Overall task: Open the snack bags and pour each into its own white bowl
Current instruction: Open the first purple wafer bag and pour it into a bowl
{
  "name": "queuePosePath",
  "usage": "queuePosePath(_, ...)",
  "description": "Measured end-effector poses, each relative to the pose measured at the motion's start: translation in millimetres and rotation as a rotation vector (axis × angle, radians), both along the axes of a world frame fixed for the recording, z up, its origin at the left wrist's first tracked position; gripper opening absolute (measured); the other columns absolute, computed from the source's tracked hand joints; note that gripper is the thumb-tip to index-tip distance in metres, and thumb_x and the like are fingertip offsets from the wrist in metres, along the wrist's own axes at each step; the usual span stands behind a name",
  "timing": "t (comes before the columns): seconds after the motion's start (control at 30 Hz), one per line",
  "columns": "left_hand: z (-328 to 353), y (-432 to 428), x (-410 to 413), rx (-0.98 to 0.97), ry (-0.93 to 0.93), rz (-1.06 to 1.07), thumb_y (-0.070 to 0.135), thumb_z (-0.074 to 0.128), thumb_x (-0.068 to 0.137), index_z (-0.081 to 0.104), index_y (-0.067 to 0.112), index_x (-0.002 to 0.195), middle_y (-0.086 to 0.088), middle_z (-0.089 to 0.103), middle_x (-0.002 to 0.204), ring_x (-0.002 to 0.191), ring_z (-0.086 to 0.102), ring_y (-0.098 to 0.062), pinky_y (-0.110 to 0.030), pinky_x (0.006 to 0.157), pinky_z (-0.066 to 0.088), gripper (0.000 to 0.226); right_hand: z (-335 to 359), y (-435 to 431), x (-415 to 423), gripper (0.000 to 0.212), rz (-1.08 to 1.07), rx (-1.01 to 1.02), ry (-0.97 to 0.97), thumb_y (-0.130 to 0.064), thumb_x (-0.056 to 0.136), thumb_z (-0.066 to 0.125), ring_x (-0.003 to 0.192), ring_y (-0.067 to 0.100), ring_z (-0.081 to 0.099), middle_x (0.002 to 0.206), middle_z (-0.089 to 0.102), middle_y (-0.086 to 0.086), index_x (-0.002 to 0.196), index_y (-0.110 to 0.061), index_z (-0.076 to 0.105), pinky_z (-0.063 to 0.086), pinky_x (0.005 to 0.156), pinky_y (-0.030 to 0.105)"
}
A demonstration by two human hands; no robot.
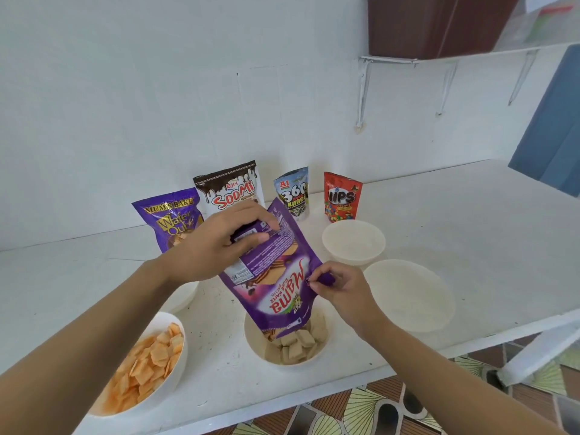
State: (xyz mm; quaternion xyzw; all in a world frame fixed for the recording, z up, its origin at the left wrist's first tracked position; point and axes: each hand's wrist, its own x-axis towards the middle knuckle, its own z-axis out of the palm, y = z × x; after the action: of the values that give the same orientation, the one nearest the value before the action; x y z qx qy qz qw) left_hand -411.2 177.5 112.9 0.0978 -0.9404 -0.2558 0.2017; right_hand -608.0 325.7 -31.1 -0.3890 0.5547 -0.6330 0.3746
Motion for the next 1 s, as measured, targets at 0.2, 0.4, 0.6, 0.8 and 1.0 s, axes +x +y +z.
queuePosePath(0.2, 7.7, -0.5, -2.7, -0.206, 0.026, -0.009, 0.034, 0.062, 0.092, 0.062, 0.024, 0.126, 0.006, 0.058, 0.126, 0.118, 0.052, -0.001, -0.004, 0.08, 0.05, 0.035, 6.9, 0.4, 2.8, 0.009, -0.005, -0.039, -0.01, -0.018, 0.079, 0.072, 0.109, 0.019, 0.065, 0.106, 0.073, -0.001, 0.087, -0.016, 0.068, 0.06, 0.085, 0.044)
queuePosePath(0.4, 3.4, 2.5, -4.1, -0.235, 0.089, -0.042, 0.036, 0.063, 0.093, 0.065, 0.021, 0.123, 0.004, 0.06, 0.124, 0.116, 0.053, 0.0, -0.008, 0.084, 0.051, 0.033, 10.0, -4.1, -2.5, 0.01, -0.008, -0.022, 0.038, -0.006, 0.086, 0.071, 0.104, 0.015, 0.065, 0.103, 0.071, 0.003, 0.083, -0.009, 0.062, 0.061, 0.081, 0.038)
queuePosePath(0.6, -7.0, 3.9, 0.7, -0.038, -0.134, -0.092, 0.034, 0.064, 0.091, 0.049, 0.051, 0.135, 0.025, 0.04, 0.139, 0.135, 0.039, -0.006, -0.013, 0.083, 0.056, 0.05, -0.9, -0.4, -1.7, 0.013, -0.021, 0.022, 0.052, -0.003, 0.089, 0.068, 0.101, 0.012, 0.064, 0.095, 0.072, -0.004, 0.078, -0.009, 0.062, 0.061, 0.075, 0.03)
queuePosePath(0.8, 14.9, 5.5, 7.8, -0.044, -0.009, -0.098, 0.027, 0.064, 0.091, 0.053, 0.035, 0.136, 0.033, 0.044, 0.133, 0.13, 0.043, 0.0, -0.005, 0.08, 0.051, 0.047, 12.8, -5.0, -0.4, 0.013, -0.047, -0.1, 0.038, -0.016, 0.084, 0.068, 0.111, 0.01, 0.061, 0.108, 0.069, 0.004, 0.086, -0.005, 0.061, 0.06, 0.08, 0.038)
queuePosePath(1.0, -5.4, 3.7, 10.3, -0.004, -0.119, -0.063, 0.035, 0.06, 0.092, 0.048, 0.052, 0.136, 0.021, 0.042, 0.142, 0.136, 0.039, -0.005, -0.017, 0.084, 0.058, 0.048, -5.3, -8.3, -0.5, 0.019, 0.021, -0.022, 0.243, -0.002, 0.089, 0.068, 0.097, 0.01, 0.063, 0.091, 0.07, -0.013, 0.081, -0.018, 0.063, 0.056, 0.071, 0.023)
